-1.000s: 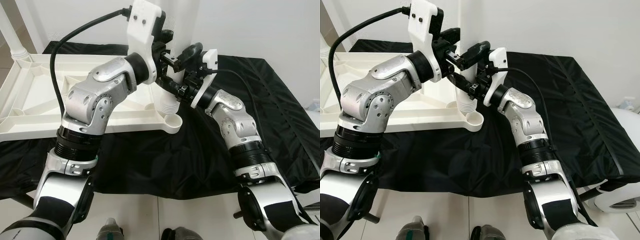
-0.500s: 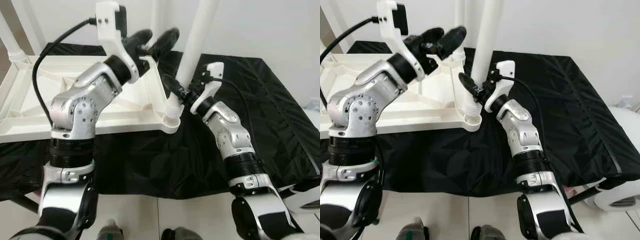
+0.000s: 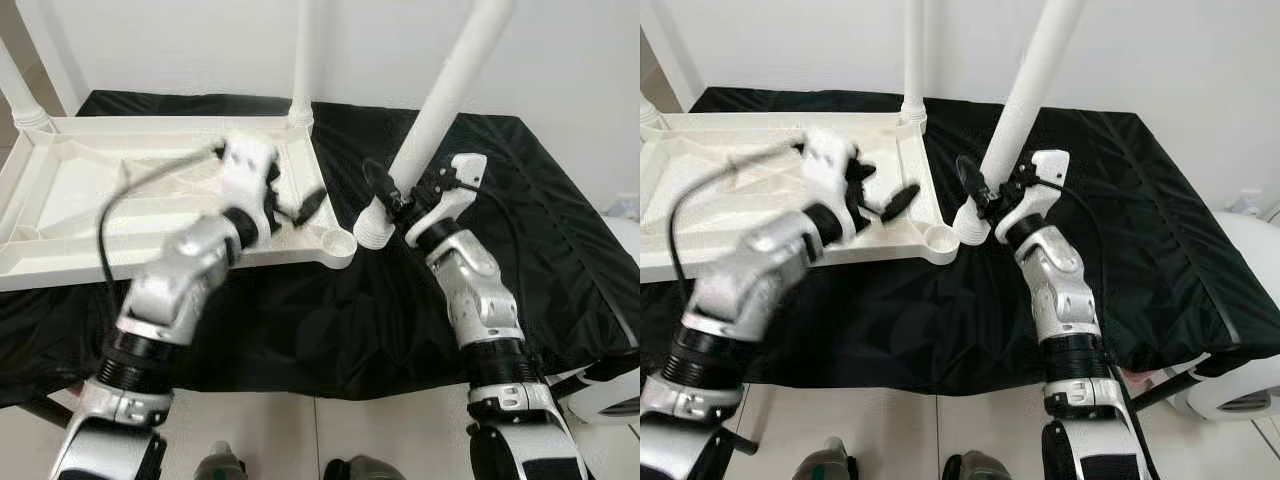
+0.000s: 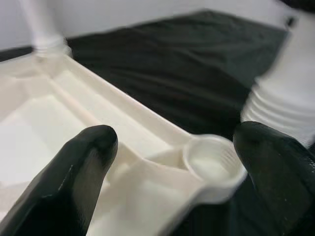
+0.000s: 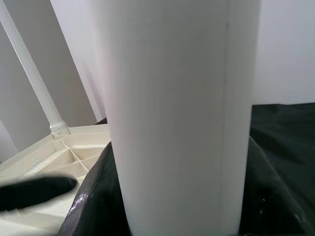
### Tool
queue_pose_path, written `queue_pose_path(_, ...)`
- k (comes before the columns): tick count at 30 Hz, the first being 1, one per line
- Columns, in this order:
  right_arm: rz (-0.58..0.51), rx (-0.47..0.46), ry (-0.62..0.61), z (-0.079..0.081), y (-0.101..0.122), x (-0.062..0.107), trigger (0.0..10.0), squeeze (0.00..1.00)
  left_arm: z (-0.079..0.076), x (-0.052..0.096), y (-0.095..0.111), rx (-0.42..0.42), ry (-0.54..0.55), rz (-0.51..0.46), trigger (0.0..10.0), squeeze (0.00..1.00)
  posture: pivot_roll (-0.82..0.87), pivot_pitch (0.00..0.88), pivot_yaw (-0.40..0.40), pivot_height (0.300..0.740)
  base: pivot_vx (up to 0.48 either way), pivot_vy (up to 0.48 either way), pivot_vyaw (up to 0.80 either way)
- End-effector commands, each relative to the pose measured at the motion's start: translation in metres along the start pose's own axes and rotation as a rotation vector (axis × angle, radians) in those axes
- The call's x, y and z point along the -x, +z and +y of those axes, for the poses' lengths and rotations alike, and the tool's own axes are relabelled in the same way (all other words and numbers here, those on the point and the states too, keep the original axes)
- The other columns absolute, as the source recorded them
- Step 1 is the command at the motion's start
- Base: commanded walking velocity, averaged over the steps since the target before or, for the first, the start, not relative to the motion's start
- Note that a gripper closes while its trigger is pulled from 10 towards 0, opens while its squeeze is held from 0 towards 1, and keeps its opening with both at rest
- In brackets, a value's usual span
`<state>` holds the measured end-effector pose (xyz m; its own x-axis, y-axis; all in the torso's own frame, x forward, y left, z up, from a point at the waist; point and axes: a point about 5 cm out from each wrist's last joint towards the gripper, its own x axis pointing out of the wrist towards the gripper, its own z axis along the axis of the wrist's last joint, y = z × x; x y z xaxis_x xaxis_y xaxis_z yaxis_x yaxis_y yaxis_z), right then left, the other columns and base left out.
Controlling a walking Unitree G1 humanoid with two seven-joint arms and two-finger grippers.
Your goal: Building children table
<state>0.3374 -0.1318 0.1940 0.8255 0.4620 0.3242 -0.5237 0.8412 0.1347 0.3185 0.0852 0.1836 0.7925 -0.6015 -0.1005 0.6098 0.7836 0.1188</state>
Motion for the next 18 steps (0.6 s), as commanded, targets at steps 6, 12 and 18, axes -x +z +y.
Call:
queue_pose_path(6,-0.045,-0.005,0.016,0.003,0.009,0.0,10.0,0.0,-0.015,-0.005,-0.031,-0.142,-0.115,0.105,10.0,0.0,0.0,0.0,-0.048,0.74,0.0,0.0,0.0)
queue_pose_path(12,-0.051,0.004,0.004,-0.001,0.012,0.001,10.0,0.0,-0.012,-0.005,-0.044,-0.244,-0.137,0.158,10.0,0.0,0.0,0.0,-0.044,0.74,0.0,0.0,0.0)
queue_pose_path(18,-0.059,0.014,-0.022,-0.006,0.016,0.004,10.0,0.0,-0.005,-0.005,-0.058,-0.281,-0.146,0.215,10.0,0.0,0.0,0.004,-0.029,0.74,0.0,0.0,0.0)
